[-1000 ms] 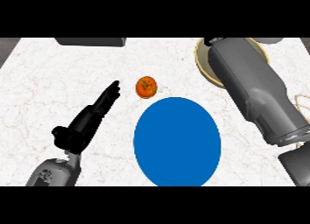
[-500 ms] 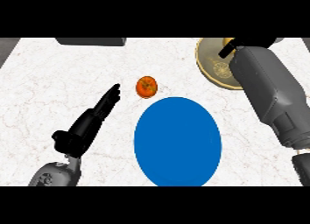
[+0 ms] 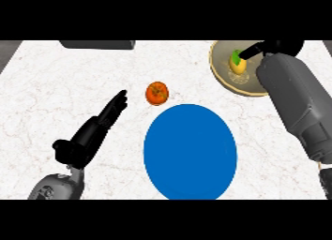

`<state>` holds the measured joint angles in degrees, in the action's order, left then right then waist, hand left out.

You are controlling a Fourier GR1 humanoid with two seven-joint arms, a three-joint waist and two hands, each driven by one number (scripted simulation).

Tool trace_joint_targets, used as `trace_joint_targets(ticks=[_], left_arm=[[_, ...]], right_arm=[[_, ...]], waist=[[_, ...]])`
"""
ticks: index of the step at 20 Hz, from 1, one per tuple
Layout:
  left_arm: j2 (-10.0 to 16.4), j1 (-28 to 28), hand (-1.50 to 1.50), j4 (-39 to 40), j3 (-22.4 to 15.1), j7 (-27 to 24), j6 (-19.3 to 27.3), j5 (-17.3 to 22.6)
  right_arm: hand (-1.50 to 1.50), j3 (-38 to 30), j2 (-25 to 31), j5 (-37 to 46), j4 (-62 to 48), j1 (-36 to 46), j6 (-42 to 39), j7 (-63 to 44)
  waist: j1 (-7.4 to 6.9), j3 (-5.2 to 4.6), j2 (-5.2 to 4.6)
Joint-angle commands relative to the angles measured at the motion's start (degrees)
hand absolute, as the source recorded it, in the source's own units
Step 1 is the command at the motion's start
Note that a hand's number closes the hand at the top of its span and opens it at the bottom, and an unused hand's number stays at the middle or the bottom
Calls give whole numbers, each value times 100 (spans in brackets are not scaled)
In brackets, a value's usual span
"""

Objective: Pick the lemon from the plate and place it in the bowl

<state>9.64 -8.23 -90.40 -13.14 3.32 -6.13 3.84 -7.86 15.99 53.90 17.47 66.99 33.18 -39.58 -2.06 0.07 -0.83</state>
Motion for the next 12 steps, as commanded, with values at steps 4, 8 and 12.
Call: trace_joint_targets(ticks=[4, 8, 12], left_arm=[[-73, 267, 0, -5, -24, -210, 49, -95], [-43, -71, 0, 99, 212, 87, 67, -17], [91, 533, 0, -223, 170, -191, 63, -142]], right_arm=[[-150, -339, 221, -148, 533, -235, 1470, -23], [-150, -670, 342, -566, 1047, -437, 1372, -8], [-150, -804, 341, -845, 1919, -1293, 1586, 166]], waist=[[111, -4, 57], [270, -6, 110], [355, -8, 170]])
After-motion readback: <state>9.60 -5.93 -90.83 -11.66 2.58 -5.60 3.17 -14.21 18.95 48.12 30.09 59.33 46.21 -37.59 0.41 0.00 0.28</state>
